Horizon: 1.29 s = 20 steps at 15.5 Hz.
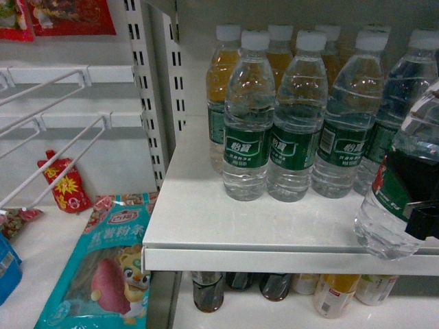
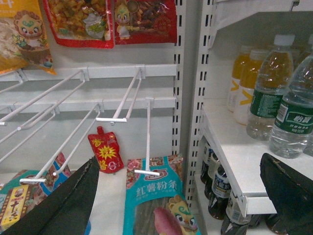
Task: Move water from second to third shelf
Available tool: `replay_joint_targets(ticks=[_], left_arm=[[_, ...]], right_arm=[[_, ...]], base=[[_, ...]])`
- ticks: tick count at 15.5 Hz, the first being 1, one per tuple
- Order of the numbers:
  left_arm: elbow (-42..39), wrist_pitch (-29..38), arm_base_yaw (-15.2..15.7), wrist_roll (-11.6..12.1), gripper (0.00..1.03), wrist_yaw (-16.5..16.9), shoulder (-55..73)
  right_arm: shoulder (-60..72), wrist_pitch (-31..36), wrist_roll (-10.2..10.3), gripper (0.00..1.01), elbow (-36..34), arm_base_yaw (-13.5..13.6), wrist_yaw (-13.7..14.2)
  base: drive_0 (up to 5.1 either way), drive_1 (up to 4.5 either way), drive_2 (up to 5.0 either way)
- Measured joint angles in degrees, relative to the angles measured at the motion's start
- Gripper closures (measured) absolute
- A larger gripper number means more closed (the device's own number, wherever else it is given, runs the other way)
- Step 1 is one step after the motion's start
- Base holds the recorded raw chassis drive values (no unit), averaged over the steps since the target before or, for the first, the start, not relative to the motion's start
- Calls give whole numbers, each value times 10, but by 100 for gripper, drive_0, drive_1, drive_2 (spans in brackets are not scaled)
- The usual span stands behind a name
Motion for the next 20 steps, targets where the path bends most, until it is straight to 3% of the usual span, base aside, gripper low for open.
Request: replay_joint_targets(ticks=[5, 9, 15, 20], left_arm=[[0, 0, 0, 0, 5, 0, 0], [0, 0, 0, 0, 5, 0, 0], [0, 0, 0, 0, 5, 0, 0], [0, 0, 0, 0, 5, 0, 0]], right_arm=[[72, -59, 1, 60, 93, -1, 11], [105, -99, 21, 60, 152, 1, 34], [136, -95, 21, 60, 179, 37, 80], [141, -114, 20, 60, 193, 37, 95]], base=[[0, 0, 0], [0, 0, 0], [0, 0, 0], [0, 0, 0]])
